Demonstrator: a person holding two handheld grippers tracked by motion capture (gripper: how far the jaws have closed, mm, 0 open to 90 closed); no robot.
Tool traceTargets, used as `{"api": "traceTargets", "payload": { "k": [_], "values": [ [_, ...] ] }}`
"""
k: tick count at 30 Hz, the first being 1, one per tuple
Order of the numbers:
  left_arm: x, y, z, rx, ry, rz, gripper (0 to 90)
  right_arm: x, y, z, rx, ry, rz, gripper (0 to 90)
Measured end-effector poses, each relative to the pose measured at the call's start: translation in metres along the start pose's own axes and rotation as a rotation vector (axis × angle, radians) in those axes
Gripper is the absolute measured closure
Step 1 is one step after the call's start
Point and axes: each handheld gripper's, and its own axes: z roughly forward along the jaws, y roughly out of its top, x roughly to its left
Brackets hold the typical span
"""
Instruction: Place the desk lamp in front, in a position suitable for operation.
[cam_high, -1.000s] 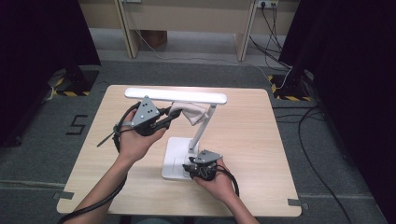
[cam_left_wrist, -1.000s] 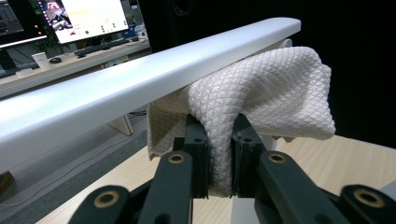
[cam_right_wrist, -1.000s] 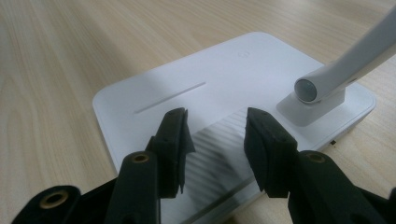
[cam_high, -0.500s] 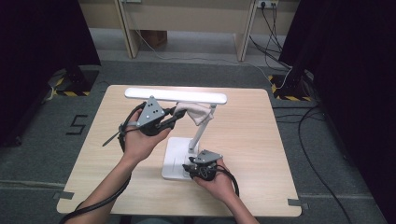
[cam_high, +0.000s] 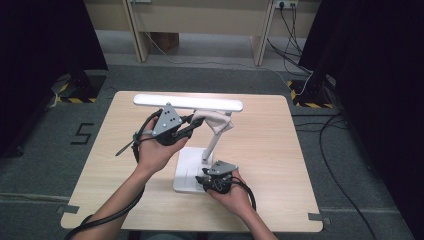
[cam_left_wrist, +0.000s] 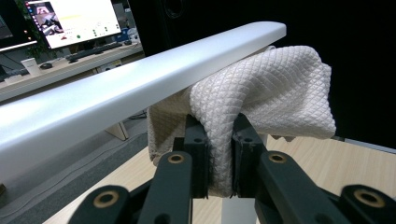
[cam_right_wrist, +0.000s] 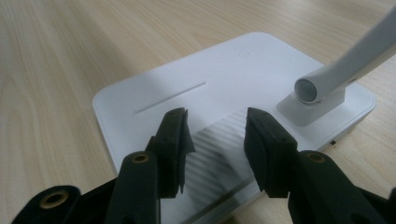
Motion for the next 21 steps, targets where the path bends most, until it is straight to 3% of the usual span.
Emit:
{"api": "traceTargets", "payload": {
  "k": [21],
  "values": [
    [-0.005,0.004,0.012,0.014,-0.020,0.007,78.9,0.000,0.000,0.000,-0.002,-0.001,-0.001,59.2]
  ]
}}
